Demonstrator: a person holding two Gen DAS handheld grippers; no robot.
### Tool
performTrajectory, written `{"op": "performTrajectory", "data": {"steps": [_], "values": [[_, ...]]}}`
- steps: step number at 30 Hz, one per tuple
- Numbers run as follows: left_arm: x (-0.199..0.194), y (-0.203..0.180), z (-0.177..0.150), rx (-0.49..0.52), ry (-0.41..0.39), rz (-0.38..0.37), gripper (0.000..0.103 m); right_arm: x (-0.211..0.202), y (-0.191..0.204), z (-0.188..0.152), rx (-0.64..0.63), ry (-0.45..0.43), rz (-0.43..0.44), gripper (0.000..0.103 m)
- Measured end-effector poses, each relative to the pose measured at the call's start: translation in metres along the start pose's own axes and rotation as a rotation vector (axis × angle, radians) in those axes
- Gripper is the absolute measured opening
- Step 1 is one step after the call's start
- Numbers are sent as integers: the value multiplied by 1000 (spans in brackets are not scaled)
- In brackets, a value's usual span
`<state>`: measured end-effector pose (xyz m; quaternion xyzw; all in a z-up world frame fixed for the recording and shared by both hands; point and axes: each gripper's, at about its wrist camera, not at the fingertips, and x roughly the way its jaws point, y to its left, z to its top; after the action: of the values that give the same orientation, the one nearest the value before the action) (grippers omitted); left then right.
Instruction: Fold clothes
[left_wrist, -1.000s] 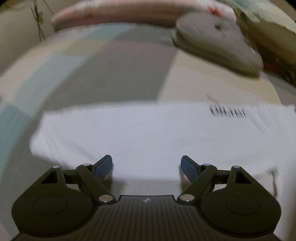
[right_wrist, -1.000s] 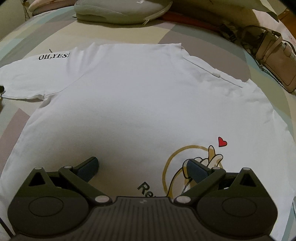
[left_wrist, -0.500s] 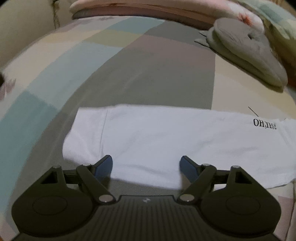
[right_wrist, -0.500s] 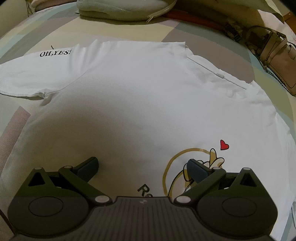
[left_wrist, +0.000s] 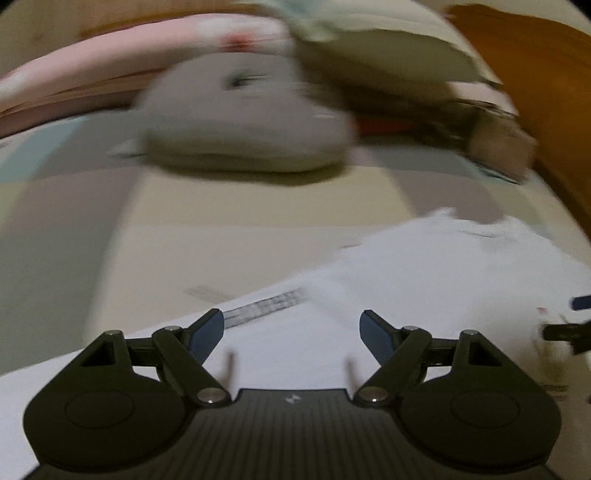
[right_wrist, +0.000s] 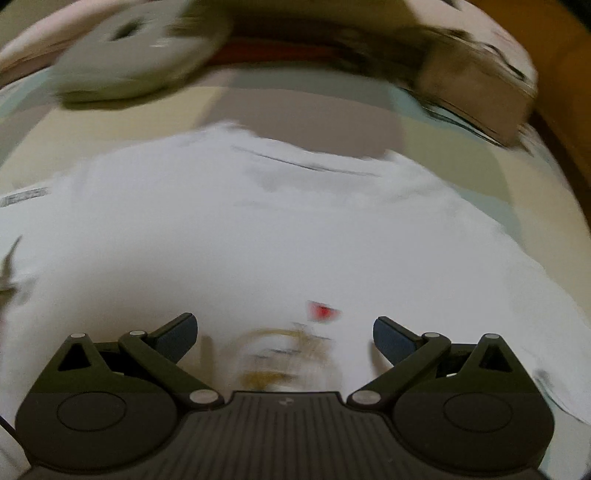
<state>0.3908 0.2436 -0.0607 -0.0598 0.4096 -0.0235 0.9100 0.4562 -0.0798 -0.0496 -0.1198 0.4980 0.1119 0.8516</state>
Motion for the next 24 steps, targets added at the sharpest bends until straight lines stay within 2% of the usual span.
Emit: {"op": "performTrajectory", "data": {"steps": [5, 8, 10, 11, 14, 17, 21, 24], "values": [[34, -69, 11, 76, 6, -185, 81, 7, -49, -27, 91, 19, -57, 103], [62, -98, 10, 104, 62, -258, 81, 7, -65, -45, 150, 20, -43, 103], [80, -103, 8, 109, 95, -217, 81, 2, -70, -54, 176, 11, -31, 103], [87, -98, 7, 92, 106, -175, 76, -1, -71, -58, 180, 6, -27, 103], [91, -91, 18, 29, 102, -142, 76, -8, -77, -68, 186, -4, -18, 103], [86, -105, 37, 83, 80, -56, 77, -14, -86, -76, 191, -12, -8, 103], [95, -129, 59, 98, 88, -178, 82, -21, -94, -81, 197, -28, 8, 103], [123, -144, 66, 108, 117, -170, 82, -26, -98, -82, 210, -38, 27, 103]]}}
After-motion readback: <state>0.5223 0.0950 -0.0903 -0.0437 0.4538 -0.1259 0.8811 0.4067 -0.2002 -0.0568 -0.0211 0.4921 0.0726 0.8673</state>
